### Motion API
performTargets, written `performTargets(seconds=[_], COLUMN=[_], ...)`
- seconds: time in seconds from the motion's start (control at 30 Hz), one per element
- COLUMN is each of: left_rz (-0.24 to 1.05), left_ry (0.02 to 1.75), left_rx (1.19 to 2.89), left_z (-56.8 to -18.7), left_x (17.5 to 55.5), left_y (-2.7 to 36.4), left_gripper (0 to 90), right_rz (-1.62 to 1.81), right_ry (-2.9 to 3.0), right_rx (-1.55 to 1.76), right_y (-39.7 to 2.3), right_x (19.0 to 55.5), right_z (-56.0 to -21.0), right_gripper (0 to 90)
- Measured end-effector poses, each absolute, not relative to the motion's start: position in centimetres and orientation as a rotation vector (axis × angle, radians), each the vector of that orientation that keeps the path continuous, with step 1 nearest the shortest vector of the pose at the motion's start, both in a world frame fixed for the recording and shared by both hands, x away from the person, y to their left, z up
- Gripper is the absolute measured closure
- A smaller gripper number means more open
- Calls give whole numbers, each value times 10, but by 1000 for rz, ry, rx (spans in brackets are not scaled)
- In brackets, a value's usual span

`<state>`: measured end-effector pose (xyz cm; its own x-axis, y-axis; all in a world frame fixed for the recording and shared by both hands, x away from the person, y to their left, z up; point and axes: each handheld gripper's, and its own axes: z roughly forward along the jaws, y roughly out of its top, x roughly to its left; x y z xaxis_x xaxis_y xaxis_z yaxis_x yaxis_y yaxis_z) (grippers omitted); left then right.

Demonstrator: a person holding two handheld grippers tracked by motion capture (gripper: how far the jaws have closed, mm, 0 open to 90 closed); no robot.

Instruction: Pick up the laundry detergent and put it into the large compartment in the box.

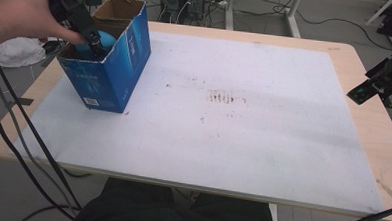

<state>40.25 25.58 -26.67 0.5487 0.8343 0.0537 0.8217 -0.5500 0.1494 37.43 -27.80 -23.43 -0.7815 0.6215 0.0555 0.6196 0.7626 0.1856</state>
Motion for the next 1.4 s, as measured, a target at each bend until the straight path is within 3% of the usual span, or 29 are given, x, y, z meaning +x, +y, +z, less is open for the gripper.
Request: performTargets(seconds=[0.43,1.4], left_rz=[199,259], left_ry=[1389,1291], left_rx=[2669,2690], left_z=[-258,-234], left_x=[398,391], left_y=[257,253], left_gripper=[247,208], right_rz=[307,312], right_ry=[2948,2942], right_rx=[1021,1024], right_y=[-277,-277], right_x=[376,376], right_z=[-234,-233], right_gripper=[121,121])
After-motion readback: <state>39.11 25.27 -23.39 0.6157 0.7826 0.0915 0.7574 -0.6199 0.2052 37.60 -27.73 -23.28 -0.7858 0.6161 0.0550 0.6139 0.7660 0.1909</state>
